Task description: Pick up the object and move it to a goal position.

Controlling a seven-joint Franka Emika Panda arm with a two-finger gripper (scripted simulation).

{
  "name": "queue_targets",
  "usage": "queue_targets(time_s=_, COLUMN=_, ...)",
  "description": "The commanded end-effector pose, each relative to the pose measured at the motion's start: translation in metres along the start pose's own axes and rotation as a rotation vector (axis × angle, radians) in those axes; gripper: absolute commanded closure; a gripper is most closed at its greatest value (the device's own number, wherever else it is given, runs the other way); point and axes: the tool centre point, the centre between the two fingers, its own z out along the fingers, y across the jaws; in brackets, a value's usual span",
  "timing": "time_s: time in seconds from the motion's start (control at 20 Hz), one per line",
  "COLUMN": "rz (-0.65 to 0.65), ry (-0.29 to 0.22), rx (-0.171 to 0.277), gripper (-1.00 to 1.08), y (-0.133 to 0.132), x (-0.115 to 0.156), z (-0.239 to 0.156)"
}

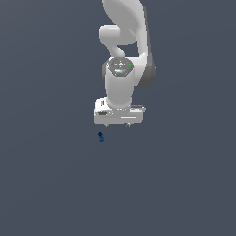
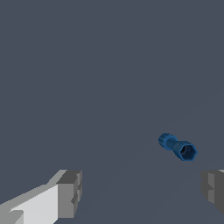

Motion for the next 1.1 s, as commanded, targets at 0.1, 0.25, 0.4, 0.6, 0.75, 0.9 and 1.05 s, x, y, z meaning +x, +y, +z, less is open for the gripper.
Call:
queue_targets(time_s=0.1, rz=0.002, ry=0.001, rx=0.002, gripper=-0.92, y=0.0, x=0.0, z=-0.001)
queue_targets(time_s=0.25, rz=0.012, ry=0.004, rx=0.011, gripper=-0.92, y=0.002, x=0.001, z=-0.006)
queue_targets(time_s=0.4, rz=0.023, ry=0.008, rx=0.022, gripper=-0.92, y=0.004, x=0.001, z=-0.014)
queue_targets(time_s=0.6, rz=0.023, ry=0.009, rx=0.024, gripper=-0.92, y=0.003, x=0.001, z=-0.017)
queue_targets(time_s=0.75, rz=0.031, ry=0.01, rx=0.024, gripper=-0.92, y=0.007, x=0.001, z=-0.012)
queue_targets(time_s=0.9, rz=0.053, ry=0.012, rx=0.026, gripper=-0.92, y=0.016, x=0.001, z=-0.003)
queue_targets(time_s=1.05, rz=0.086, ry=0.015, rx=0.027, gripper=-0.92, y=0.03, x=0.0, z=0.011)
